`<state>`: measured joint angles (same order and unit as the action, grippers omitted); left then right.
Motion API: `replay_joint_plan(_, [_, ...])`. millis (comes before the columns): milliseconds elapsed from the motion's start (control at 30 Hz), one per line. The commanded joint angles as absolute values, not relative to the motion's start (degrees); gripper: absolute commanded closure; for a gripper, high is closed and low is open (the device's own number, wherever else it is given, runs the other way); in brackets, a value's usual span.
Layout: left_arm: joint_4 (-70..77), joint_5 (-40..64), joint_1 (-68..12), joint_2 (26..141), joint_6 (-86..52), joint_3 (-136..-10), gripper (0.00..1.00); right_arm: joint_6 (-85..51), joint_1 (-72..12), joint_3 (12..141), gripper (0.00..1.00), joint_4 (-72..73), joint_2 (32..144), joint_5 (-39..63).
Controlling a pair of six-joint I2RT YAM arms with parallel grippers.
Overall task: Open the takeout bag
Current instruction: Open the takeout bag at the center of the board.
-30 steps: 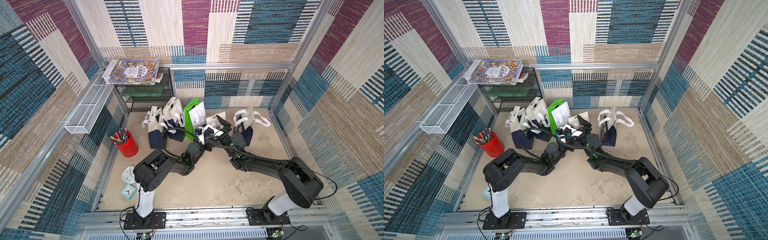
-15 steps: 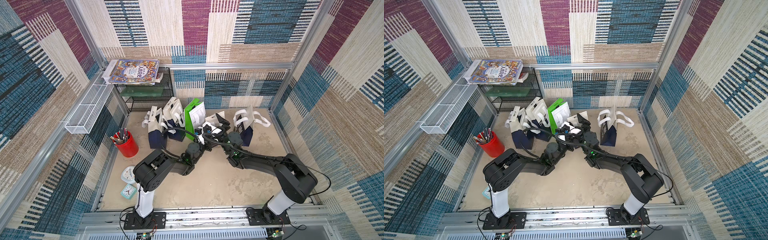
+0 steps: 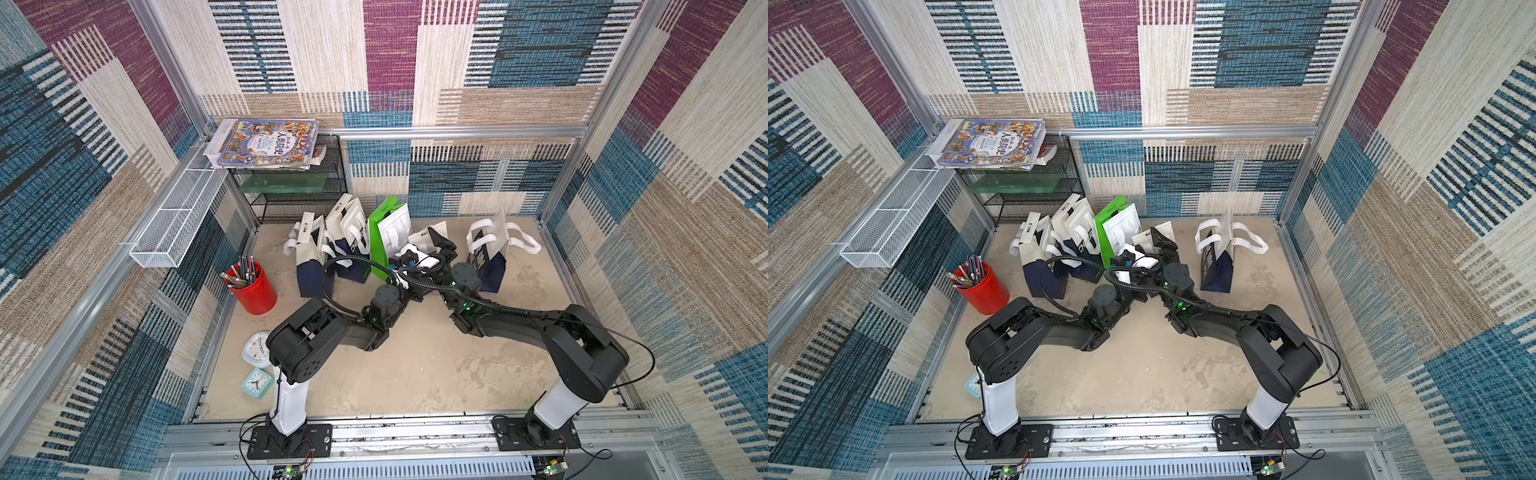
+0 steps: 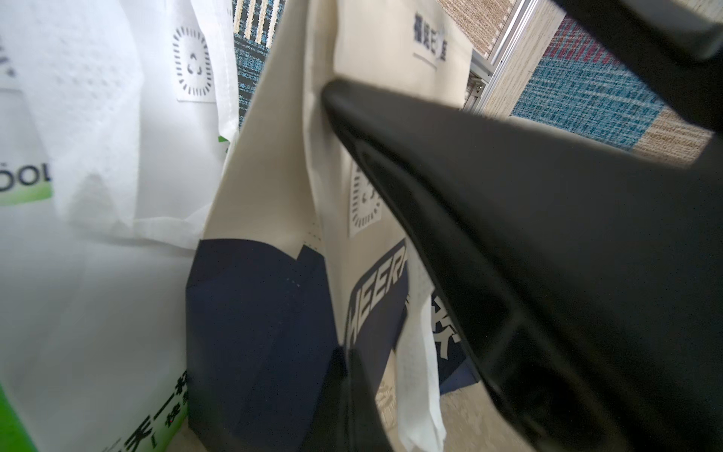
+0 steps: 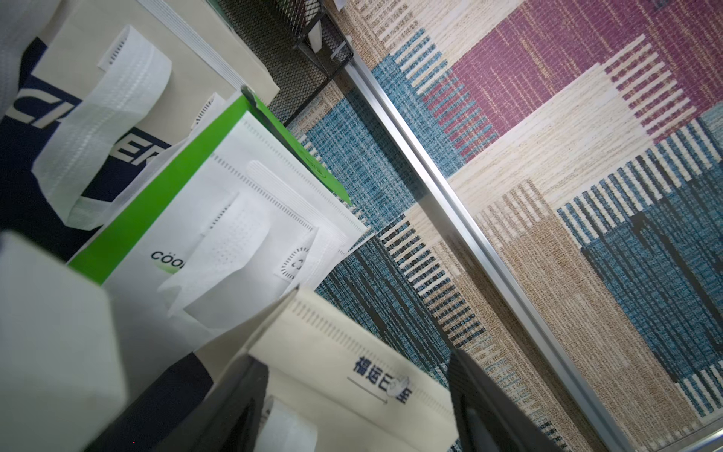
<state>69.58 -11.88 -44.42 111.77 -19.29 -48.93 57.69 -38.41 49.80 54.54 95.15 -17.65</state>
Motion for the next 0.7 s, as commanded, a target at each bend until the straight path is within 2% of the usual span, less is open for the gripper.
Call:
replay_joint_plan(0, [68.9, -11.8, -44.6, 112.1, -16.9, -49.2, 1.0, 58.2, -38.7, 51.0, 0.25, 56.3, 96.0, -18.8])
replay_joint_plan(200, [68.9, -11.8, -44.6, 112.1, -16.4, -49.0, 1.0, 59.1, -38.9, 52.5, 0.29, 56.2, 97.3, -20.4])
replay_joint_plan(267, [68.9, -11.8, -44.7, 112.1, -16.4, -49.0, 1.0, 59.3, -38.8, 53.2, 0.33, 55.8, 97.6, -21.0])
replay_joint_plan(433, [68.9, -12.0, -44.9, 112.2, -16.0, -49.0, 1.0, 60.1, -38.6, 55.3, 0.52, 54.6, 98.5, -22.6])
replay_joint_plan(667, [68.9, -12.3, -45.1, 112.1, -15.6, -49.0, 1.0, 60.9, -38.1, 57.7, 0.72, 51.9, 98.7, -23.8])
